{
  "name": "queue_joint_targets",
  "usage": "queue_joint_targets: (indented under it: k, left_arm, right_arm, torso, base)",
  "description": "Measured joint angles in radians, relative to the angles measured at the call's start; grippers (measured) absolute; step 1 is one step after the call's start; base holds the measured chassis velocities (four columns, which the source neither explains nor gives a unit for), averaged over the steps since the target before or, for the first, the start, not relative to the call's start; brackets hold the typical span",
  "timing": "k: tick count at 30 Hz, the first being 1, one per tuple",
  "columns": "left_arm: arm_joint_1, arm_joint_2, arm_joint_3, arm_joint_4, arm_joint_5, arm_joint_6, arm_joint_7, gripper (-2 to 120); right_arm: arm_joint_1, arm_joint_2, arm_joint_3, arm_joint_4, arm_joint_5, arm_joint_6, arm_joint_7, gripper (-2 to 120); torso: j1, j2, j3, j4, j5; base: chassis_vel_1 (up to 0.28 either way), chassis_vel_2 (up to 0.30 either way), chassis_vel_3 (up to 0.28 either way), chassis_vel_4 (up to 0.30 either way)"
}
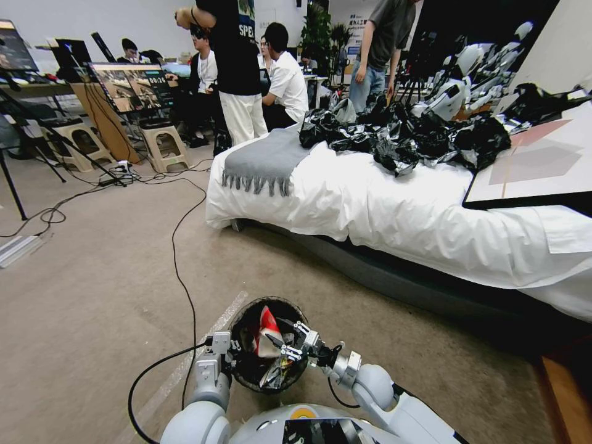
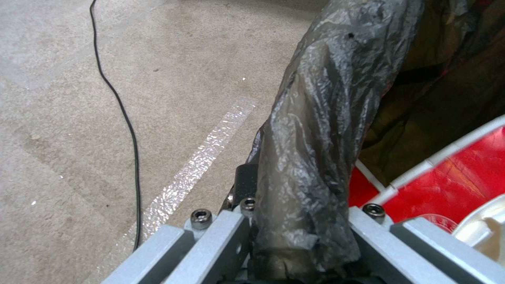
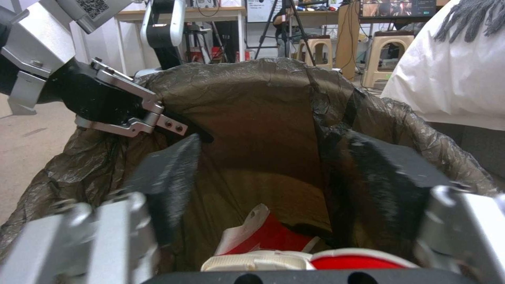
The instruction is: Pick up the trash bin, then pick up the garbage from the floor and place it into the trash bin.
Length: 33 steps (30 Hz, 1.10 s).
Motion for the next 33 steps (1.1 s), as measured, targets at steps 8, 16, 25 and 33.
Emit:
queue_joint_targets:
  k: [8, 16, 25, 33]
  left_arm:
    - [-0.016, 0.002, -0.003, 0.011, -0.003, 0.004, 0.0, 0]
    - [-0.018, 0.003, -0.005, 0.02, -0.004, 0.005, -0.001, 0]
    - [-0.016, 0.003, -0.005, 0.022, -0.005, 0.004, 0.0, 0]
    - [-0.01, 0.003, -0.008, 0.019, -0.003, 0.002, 0.0, 0]
  right_arm:
    - [-0.01, -0.008, 0.006, 0.014, -0.006, 0.002, -0.007, 100]
    - [-0.033, -0.014, 0.03, 0.068, -0.014, 0.01, -0.007, 100]
    - [-0.084, 0.015, 0.104, 0.251, -0.03, 0.018, 0.109, 100]
    - [-0.15, 0.105, 0.174, 0.408, -0.108, -0.028, 0.4, 100]
  torso:
    - [0.0, 0.0, 0.0, 0.0, 0.0]
    - [0.0, 0.0, 0.0, 0.0, 0.0]
    - [0.0, 0.0, 0.0, 0.0001, -0.0001]
    - [0.0, 0.0, 0.0, 0.0, -0.0001]
  base:
    - [0.0, 0.0, 0.0, 0.0]
    - [0.0, 0.0, 0.0, 0.0]
    - [0.0, 0.0, 0.0, 0.0]
    - [0.0, 0.0, 0.0, 0.0]
